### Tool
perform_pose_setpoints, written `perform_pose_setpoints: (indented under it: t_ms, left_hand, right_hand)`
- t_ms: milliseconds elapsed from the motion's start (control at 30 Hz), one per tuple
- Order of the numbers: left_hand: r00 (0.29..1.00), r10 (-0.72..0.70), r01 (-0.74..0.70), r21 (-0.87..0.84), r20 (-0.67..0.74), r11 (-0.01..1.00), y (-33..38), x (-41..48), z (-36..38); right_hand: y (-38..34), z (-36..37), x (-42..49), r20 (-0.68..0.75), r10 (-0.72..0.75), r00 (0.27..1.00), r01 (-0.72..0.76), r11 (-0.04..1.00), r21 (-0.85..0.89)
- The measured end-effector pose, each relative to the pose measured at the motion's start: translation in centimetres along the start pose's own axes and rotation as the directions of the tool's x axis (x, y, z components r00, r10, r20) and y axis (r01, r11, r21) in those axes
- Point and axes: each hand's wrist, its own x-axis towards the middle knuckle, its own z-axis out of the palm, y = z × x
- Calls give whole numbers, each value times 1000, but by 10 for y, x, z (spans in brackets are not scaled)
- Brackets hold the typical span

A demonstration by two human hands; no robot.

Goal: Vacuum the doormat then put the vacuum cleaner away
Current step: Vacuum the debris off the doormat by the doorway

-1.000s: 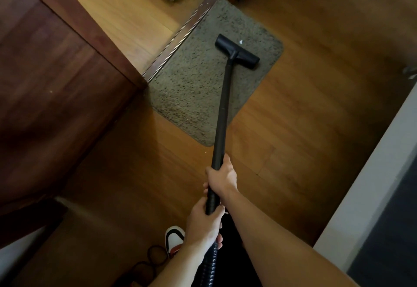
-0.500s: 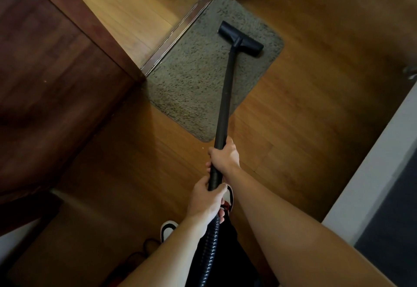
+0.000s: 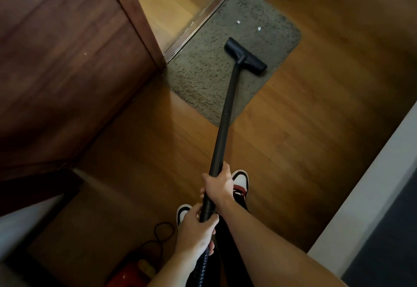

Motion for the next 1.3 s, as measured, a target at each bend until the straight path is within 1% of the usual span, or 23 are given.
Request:
perform_pose_setpoints:
  t_ms: [133,233,300,500,633,767,1300]
  left_hand:
    - [1000,-10,10,-7,-3,1000,-24,-11,-21]
    - [999,-33,33,-44,12,998,-26,-18,-31]
    - [1000,-16,17,-53,18,998,-23,-19,-36]
    - [1000,23,-23,-88,2,996,-19,-3,-39]
    - [999,34,-32,-101,12,994,-6,7,-31]
    - [999,30,-28,-87,14,996,18,19,-15]
    - [999,-21,26,-172,28,985,155,52,49]
  right_hand:
    - [19,22,-21,2,-5,1000,5,999,-39]
    - [21,31,-31,2,-20,1000,20,995,-101]
    - [20,36,-34,12,-38,999,39,992,-117]
    - [13,41,-29,90,-42,995,46,998,-43]
    - [4,36,-14,63,-69,996,73,995,-62]
    - [-16,20,4,67,-90,994,94,993,-66]
    - [-134,-42,83,77,-114,990,120,990,-71]
